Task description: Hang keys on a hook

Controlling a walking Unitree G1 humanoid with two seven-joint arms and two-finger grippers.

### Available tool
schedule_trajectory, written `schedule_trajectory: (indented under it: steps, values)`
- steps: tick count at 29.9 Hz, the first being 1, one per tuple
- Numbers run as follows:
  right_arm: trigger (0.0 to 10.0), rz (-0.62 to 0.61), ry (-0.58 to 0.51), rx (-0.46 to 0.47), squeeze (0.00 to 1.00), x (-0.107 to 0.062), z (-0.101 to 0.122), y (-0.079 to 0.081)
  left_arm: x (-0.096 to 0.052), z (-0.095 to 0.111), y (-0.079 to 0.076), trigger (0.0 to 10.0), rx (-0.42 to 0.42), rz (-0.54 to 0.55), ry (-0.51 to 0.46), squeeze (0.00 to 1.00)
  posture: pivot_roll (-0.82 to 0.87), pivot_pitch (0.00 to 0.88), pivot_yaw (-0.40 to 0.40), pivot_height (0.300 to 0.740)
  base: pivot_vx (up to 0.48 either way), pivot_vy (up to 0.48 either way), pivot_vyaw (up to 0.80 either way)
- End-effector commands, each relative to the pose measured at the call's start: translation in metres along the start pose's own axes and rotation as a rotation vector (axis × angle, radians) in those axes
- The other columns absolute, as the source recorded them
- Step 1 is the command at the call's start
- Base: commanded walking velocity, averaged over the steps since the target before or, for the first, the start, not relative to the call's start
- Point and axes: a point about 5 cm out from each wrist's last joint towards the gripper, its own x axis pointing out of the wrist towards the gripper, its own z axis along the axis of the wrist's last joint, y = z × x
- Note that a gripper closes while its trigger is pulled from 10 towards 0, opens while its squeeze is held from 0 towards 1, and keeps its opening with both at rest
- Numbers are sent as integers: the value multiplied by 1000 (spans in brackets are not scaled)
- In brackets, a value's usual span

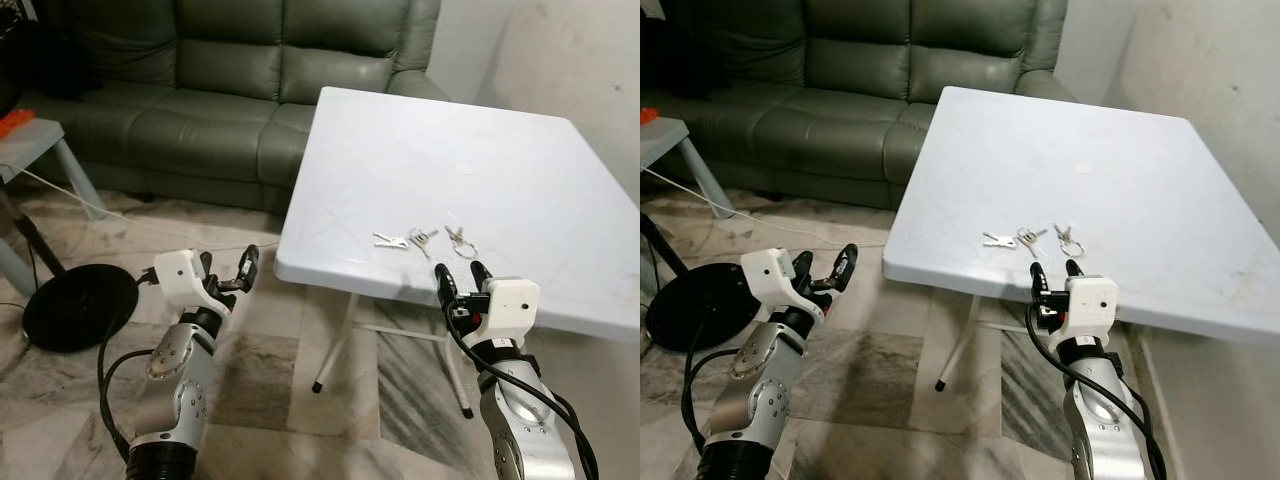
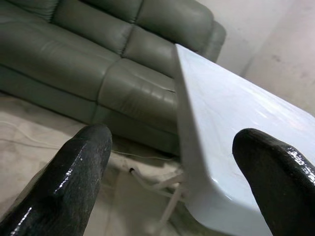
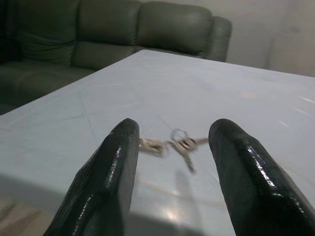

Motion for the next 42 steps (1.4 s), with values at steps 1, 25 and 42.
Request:
schedule_trajectory:
  steps: [1,25,42]
  values:
    - [10000,-4,10,0,0,-2,-2,-1,0,1,-3,10000,11,-22,2,0,5,0,-79,740,416,0,0]
    - [10000,68,17,66,1000,-2,-2,3,-2,-3,-15,10000,30,-24,-1,0,5,0,-86,740,206,0,0]
    - [10000,257,36,-7,1000,11,3,3,-4,-11,-29,10000,121,-122,38,0,5,0,-88,740,0,0,0]
